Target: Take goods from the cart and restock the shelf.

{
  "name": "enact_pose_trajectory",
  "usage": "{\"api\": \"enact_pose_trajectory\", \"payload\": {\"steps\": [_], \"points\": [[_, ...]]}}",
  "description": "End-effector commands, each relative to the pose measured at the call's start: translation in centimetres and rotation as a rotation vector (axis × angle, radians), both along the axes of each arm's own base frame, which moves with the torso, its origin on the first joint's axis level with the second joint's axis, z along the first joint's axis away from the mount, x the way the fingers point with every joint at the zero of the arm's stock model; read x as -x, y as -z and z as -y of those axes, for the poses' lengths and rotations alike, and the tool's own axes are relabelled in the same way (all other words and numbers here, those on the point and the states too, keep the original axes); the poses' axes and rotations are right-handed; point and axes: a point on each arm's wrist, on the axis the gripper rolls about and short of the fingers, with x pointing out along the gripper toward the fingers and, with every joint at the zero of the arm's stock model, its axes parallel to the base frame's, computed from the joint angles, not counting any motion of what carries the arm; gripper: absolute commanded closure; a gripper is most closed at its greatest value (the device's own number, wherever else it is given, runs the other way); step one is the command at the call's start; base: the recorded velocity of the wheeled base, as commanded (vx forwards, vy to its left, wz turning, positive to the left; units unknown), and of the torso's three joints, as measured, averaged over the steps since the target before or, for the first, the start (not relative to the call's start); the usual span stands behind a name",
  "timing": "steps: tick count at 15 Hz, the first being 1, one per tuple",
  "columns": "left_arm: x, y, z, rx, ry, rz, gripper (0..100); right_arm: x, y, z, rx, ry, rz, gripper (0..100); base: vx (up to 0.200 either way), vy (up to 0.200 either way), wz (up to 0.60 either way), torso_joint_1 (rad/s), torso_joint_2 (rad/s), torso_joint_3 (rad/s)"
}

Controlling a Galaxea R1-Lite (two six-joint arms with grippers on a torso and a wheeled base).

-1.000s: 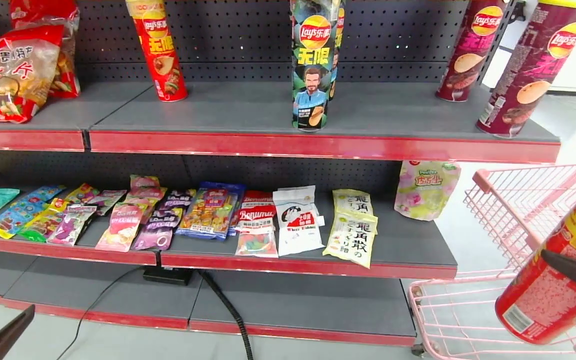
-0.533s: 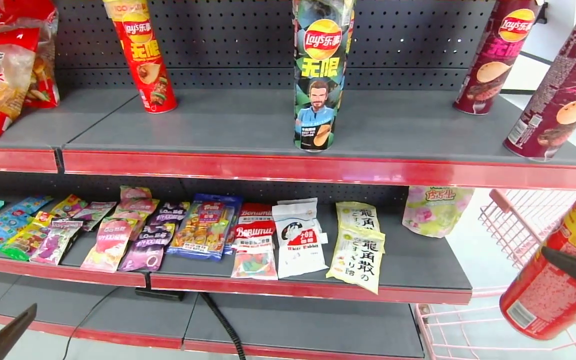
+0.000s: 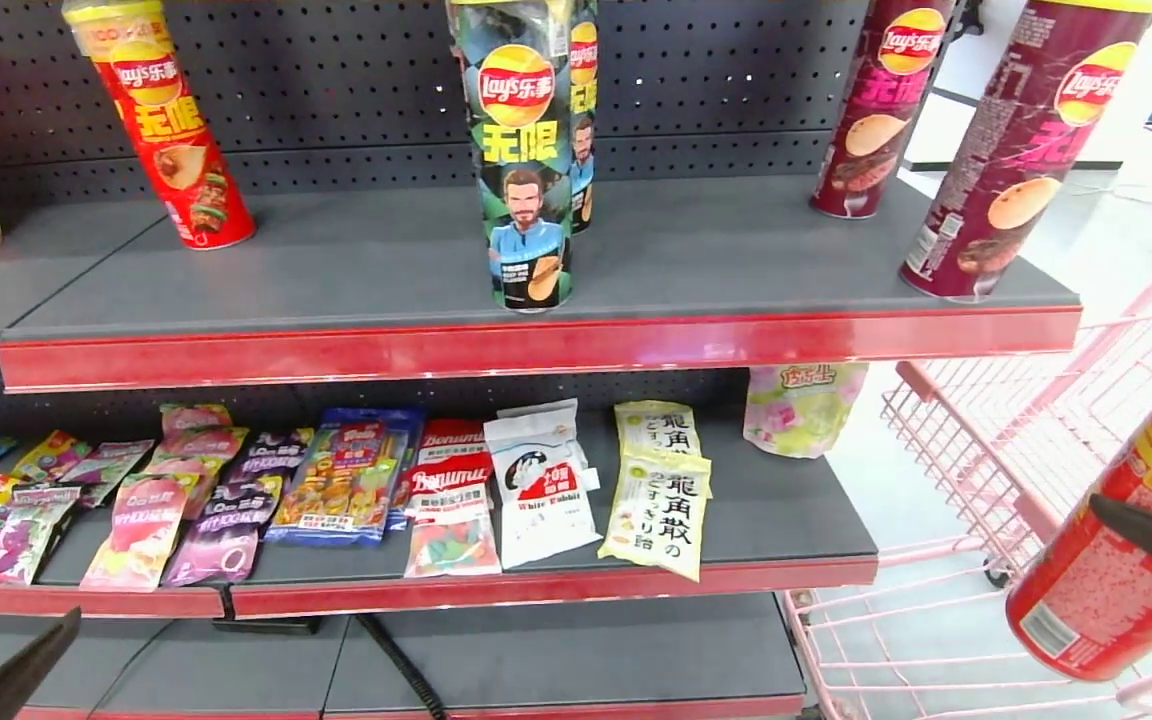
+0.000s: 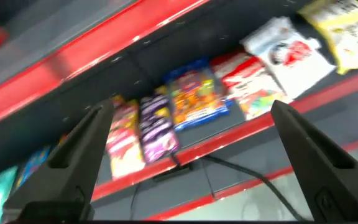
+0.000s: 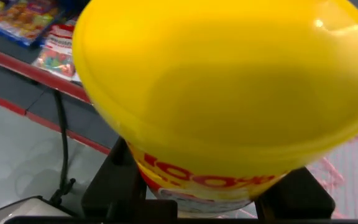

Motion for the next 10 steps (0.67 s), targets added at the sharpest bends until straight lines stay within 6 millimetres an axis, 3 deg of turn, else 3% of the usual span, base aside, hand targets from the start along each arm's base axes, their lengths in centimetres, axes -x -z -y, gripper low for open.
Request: {"api": "enact_pose_trajectory", "payload": {"steps": [1, 5, 10], "points": [[0.0, -0.01, 0.0, 0.0, -0.001, 0.001, 0, -0.13, 0.06, -0.01, 0.001, 0.001, -0.006, 100, 0.0, 0.0, 0.0, 0.0, 0.0, 0.0], [0.06, -0.01, -0.03, 0.002, -0.001, 0.002, 0, -0.13, 0.14, -0.01, 0.002, 0.001, -0.007, 100, 0.0, 0.0, 0.0, 0.0, 0.0, 0.0], [0.03, 0.0, -0.01, 0.002, -0.001, 0.001, 0, -0.09, 0.21, -0.01, 0.002, 0.0, -0.009, 100, 0.0, 0.2, 0.0, 0.005, 0.0, 0.003]]}}
